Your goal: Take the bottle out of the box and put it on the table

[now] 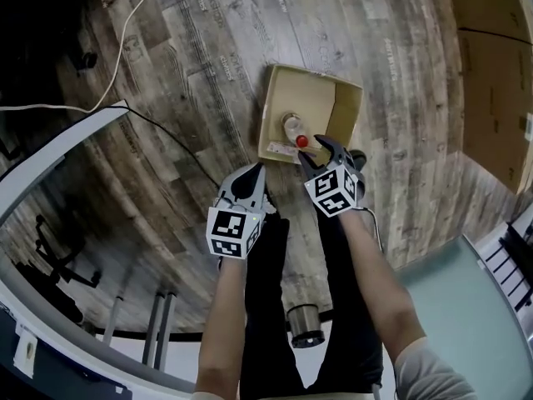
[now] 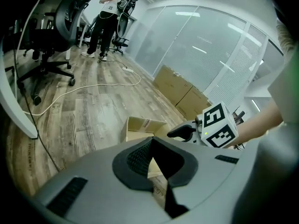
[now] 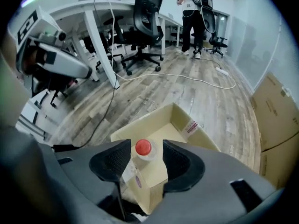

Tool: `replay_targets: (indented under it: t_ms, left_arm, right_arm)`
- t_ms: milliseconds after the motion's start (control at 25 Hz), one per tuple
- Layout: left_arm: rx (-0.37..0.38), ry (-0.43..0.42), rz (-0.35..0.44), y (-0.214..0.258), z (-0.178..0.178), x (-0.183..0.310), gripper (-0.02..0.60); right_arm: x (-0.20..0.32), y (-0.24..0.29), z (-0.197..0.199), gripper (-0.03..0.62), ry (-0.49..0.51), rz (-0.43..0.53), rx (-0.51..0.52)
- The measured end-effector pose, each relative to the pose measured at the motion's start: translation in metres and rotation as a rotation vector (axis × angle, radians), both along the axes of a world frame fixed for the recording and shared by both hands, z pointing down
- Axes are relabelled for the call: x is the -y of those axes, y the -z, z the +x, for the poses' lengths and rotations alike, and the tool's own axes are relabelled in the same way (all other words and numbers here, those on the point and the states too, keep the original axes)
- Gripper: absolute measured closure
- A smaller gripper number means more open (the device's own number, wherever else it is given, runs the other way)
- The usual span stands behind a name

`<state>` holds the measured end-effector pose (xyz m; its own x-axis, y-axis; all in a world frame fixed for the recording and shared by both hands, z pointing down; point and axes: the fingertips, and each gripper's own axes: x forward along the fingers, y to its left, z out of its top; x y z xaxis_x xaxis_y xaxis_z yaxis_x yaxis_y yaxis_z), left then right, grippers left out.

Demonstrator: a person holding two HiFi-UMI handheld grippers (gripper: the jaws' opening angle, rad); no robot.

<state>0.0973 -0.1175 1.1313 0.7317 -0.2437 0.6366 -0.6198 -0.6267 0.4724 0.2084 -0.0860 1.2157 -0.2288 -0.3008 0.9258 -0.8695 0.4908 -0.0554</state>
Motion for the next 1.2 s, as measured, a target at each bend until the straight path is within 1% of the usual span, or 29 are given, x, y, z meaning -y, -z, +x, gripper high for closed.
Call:
replay_targets:
  t_ms: [80, 160, 320, 360, 400, 440, 680, 800, 920, 1000, 1200]
  left_arm:
    - [-0.011, 0.017, 0.008, -0.002, -0.006, -0.002, 0.568]
    - [-0.016, 0.031, 0.015, -0.006, -0.014, -0.004, 0.568]
    - [-0.016, 0.029, 0.019, -0.019, -0.025, -0.009, 0.568]
    - [-0.016, 0.024, 0.021, -0.022, -0.026, -0.009, 0.568]
    - [-0.016, 0.021, 0.023, -0.024, -0.027, -0.01, 0.568]
    - [-0.017, 0.019, 0.025, -0.025, -0.027, -0.009, 0.568]
    - [-0.026, 0.028, 0.026, -0.023, -0.032, -0.009, 0.568]
    - [-0.027, 0.017, 0.03, -0.013, -0.033, -0.011, 0.568]
    - [-0.023, 0.011, 0.044, 0.008, -0.034, -0.005, 0.568]
    - [-0.019, 0.01, 0.056, 0.032, -0.035, -0.001, 0.568]
    - [-0.008, -0.011, 0.078, 0.109, -0.045, -0.003, 0.568]
  right_arm:
    - [-0.001, -0.014, -0.005, 0.349, 0.052, -0.005, -0.031]
    - [-0.001, -0.026, -0.012, 0.347, 0.099, -0.017, -0.041]
    - [0.001, -0.048, -0.017, 0.349, 0.139, -0.054, -0.067]
    - [0.002, -0.052, -0.017, 0.355, 0.146, -0.061, -0.077]
    - [0.002, -0.055, -0.017, 0.374, 0.15, -0.064, -0.087]
    - [0.002, -0.057, -0.018, 0.408, 0.152, -0.063, -0.095]
    - [0.004, -0.054, -0.018, 0.411, 0.133, -0.074, -0.111]
    - [0.0, -0.04, -0.016, 0.413, 0.128, -0.079, -0.111]
    - [0.003, -0.01, -0.014, 0.413, 0.137, -0.075, -0.11]
    - [0.003, 0.02, -0.013, 0.413, 0.151, -0.072, -0.106]
    - [-0.003, 0.102, -0.017, 0.413, 0.196, -0.057, -0.082]
